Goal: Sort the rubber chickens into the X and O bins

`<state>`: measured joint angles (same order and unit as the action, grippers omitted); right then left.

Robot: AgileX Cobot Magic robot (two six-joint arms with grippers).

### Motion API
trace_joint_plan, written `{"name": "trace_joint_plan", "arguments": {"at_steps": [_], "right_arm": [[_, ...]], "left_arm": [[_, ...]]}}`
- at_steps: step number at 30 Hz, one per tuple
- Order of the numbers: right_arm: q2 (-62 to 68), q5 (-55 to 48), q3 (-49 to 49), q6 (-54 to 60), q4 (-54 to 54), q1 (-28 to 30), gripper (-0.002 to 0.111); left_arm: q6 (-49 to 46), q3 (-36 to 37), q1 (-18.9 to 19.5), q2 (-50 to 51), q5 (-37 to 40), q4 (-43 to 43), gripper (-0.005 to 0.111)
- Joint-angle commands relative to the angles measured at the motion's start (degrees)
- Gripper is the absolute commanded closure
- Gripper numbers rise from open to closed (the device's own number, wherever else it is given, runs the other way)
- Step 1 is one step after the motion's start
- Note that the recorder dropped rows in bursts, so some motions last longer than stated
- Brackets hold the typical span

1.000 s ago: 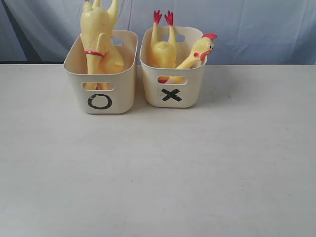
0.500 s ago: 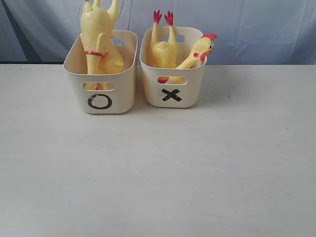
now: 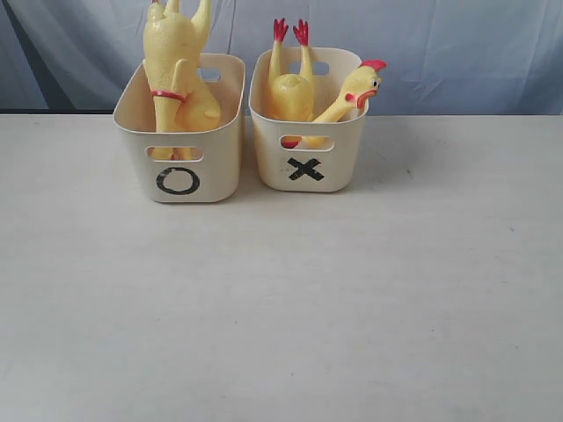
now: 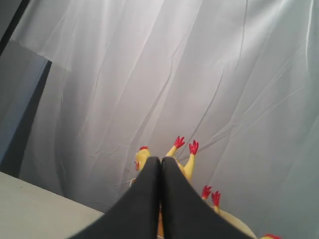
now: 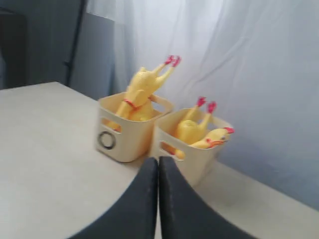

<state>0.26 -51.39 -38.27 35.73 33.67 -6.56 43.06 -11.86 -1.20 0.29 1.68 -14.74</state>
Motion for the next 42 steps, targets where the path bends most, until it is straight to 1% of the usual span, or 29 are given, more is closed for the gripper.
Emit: {"name": "trace_joint_plan", "arguments": {"at_steps": [1,4,5,9,11,15,19,23,26,27,31,33,42], "right_arm": [[-0.26,8.00,0.23,-0.01,-13.44,-0.28,0.107],[-0.26,14.80,1.92,-0.01,-18.80,-0.28,0.107],[-0.26,18.79,3.54,-0.01,-20.99,-0.28,0.107],[-0.26,29.57,10.05,-0.01,-30.78,-0.28,0.107],[-0.26,35.35,14.57,-0.01,-32.39,-0.28,0.107],[-0.26,41.88,24.12,-0.01,-32.30,-0.28,0.107],[-0.26,41.88,32.80,-0.01,-32.30,-0.28,0.107],[-0.26,41.75,38.05,-0.01,-32.15,-0.28,0.107],[-0.26,40.68,38.27,-0.01,-32.15,-0.28,0.107],[-0.26,40.79,38.27,-0.01,-32.15,-0.28,0.107],[-0.26,40.57,38.27,-0.01,-31.88,-0.28,0.107],[-0.26,40.57,38.27,-0.01,-31.88,-0.28,0.107],[-0.26,40.68,38.27,-0.01,-31.90,-0.28,0.107]], "left_arm": [[0.24,0.08,0.29,-0.29,-0.39,3.64,0.107],[0.24,0.08,0.29,-0.29,-0.39,3.64,0.107],[0.24,0.08,0.29,-0.29,-0.39,3.64,0.107],[0.24,1.04,0.29,-0.29,-0.76,3.58,0.107],[0.24,2.10,0.29,-0.29,-1.13,3.58,0.107],[0.24,5.15,0.29,-0.29,-4.54,4.84,0.107],[0.24,8.06,-0.08,-0.29,-4.67,6.27,0.107],[0.24,11.17,-0.08,-0.29,-4.67,6.39,0.107],[0.24,11.86,-0.08,-0.29,-4.67,6.39,0.107],[0.24,11.86,-0.08,-0.29,-3.09,6.39,0.107],[0.24,11.86,-0.08,-0.29,-2.03,6.39,0.107],[0.24,11.86,-0.08,-0.29,0.17,6.39,0.107],[0.24,11.86,-0.08,-0.29,0.03,4.60,0.107]]}}
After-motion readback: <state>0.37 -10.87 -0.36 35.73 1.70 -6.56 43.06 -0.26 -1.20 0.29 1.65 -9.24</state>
